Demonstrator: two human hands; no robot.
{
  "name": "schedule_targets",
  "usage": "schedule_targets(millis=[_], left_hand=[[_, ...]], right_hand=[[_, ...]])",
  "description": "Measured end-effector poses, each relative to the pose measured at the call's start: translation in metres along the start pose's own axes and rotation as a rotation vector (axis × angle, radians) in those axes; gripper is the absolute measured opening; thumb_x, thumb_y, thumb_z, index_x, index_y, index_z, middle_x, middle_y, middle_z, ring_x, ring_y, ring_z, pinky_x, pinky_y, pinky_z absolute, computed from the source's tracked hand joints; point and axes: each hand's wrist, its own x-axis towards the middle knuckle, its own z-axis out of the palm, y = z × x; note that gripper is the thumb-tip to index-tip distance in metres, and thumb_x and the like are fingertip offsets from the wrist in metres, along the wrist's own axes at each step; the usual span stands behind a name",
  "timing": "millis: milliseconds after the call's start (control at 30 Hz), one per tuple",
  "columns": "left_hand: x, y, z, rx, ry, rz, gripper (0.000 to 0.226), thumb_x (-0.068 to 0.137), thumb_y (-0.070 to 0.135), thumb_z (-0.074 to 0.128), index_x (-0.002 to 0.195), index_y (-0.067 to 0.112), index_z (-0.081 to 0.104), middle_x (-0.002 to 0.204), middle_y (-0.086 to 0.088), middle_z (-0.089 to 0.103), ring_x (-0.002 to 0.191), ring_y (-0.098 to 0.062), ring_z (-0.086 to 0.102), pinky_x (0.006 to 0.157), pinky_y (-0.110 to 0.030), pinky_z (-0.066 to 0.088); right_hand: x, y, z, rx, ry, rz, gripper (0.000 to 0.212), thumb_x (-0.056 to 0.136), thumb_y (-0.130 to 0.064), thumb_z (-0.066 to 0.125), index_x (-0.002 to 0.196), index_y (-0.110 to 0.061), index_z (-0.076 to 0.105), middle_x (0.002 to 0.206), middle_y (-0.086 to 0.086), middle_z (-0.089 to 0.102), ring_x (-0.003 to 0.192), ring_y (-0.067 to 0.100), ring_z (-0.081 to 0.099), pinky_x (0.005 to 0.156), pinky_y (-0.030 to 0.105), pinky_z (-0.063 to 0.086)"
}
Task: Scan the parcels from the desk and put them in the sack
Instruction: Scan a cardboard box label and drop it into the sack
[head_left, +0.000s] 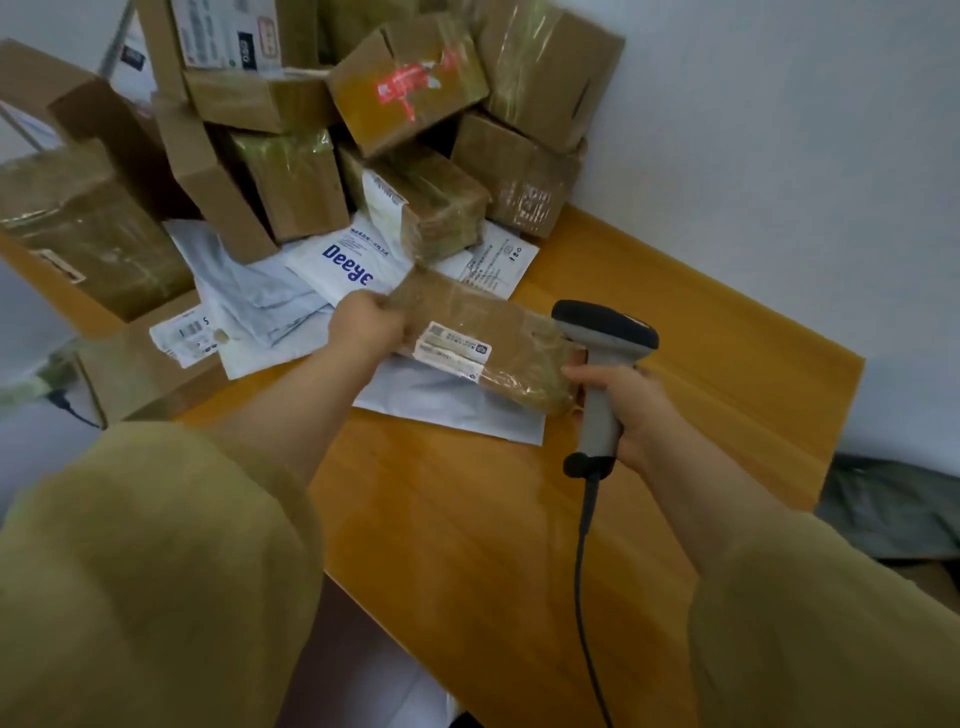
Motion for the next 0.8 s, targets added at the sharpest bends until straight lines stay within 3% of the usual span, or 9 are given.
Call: schedule_targets(millis=[100,200,300,367,500,600,700,767,800], left_hand=[[-0.027,-0.003,-0.007,-0.284,-0.062,-0.117,0.037,0.082,0.011,0.069,0.117,0.004,0.061,0.109,-0.016,0.065,0.096,-0.03,0.062,0.073,-0.034,0.05],[-0.064,0.0,-0.018,-0.511,-0.192,-0.2,0.047,0.078,-0.002,0.07,0.122,0.003,0.055,0.091,-0.009,0.064,0.078,-0.02,0.06,0.069,-0.03,0.048],[-0.105,0.0,-0.028,-0.454,-0.227,-0.157,0.069,0.069,0.001,0.079,0.131,0.008,0.05,0.112,-0.01,0.064,0.099,-0.024,0.059,0.084,-0.033,0.047],[-0.139,0.006,-0.033,-0.39,-0.235,-0.089,0.083,0.066,-0.001,0.081,0.139,0.012,0.044,0.118,-0.008,0.062,0.106,-0.026,0.058,0.084,-0.033,0.046],[-0.225,0.033,-0.025,-0.281,-0.282,0.123,0.067,0.062,-0.017,0.076,0.12,0.011,0.058,0.102,-0.008,0.065,0.094,-0.025,0.064,0.073,-0.032,0.057],[-0.286,0.05,-0.008,-0.23,-0.249,0.273,0.053,0.066,-0.02,0.072,0.107,0.012,0.06,0.094,-0.005,0.063,0.091,-0.019,0.062,0.063,-0.02,0.055],[-0.34,0.064,0.007,-0.463,-0.271,0.266,0.053,0.078,-0.026,0.05,0.113,0.012,0.061,0.102,-0.005,0.065,0.1,-0.021,0.06,0.073,-0.025,0.057],[-0.367,0.071,0.008,-0.703,-0.349,0.155,0.06,0.074,-0.023,0.029,0.116,0.006,0.06,0.11,-0.011,0.061,0.105,-0.026,0.056,0.084,-0.034,0.054],[-0.377,0.072,0.008,-0.809,-0.381,0.1,0.058,0.07,-0.016,0.029,0.115,0.002,0.06,0.114,-0.014,0.059,0.107,-0.028,0.055,0.087,-0.037,0.052]], right_hand=[[-0.021,0.002,-0.021,0.045,0.014,-0.055,0.028,0.074,-0.008,0.078,0.1,-0.009,0.069,0.097,0.011,0.067,0.083,0.03,0.062,0.073,0.045,0.053],[-0.044,0.008,-0.05,0.132,0.023,-0.106,0.019,0.078,-0.004,0.074,0.096,-0.01,0.069,0.102,0.014,0.068,0.092,0.032,0.065,0.086,0.051,0.053],[-0.067,0.016,-0.088,0.28,-0.028,-0.11,0.021,0.085,-0.005,0.067,0.105,-0.011,0.066,0.111,0.014,0.068,0.1,0.032,0.066,0.088,0.051,0.054],[-0.082,0.02,-0.118,0.386,-0.077,-0.076,0.015,0.089,-0.01,0.064,0.103,-0.014,0.064,0.112,0.015,0.066,0.101,0.031,0.066,0.085,0.047,0.054],[-0.122,0.027,-0.184,0.437,-0.161,-0.012,0.021,0.092,-0.027,0.062,0.109,-0.015,0.061,0.116,0.009,0.062,0.106,0.028,0.061,0.089,0.053,0.048],[-0.152,0.035,-0.233,0.481,-0.215,-0.032,0.027,0.091,-0.035,0.062,0.11,-0.016,0.062,0.114,0.006,0.062,0.101,0.025,0.059,0.085,0.055,0.048],[-0.174,0.042,-0.275,0.602,-0.205,-0.05,0.031,0.084,-0.033,0.07,0.106,-0.012,0.062,0.11,0.009,0.063,0.1,0.028,0.061,0.082,0.051,0.053],[-0.187,0.049,-0.297,0.614,-0.217,-0.075,0.033,0.078,-0.019,0.076,0.106,-0.011,0.061,0.106,0.01,0.064,0.094,0.027,0.064,0.072,0.045,0.057],[-0.193,0.053,-0.307,0.602,-0.224,-0.092,0.027,0.075,-0.011,0.076,0.098,-0.013,0.061,0.099,0.009,0.064,0.086,0.025,0.064,0.064,0.04,0.058]])
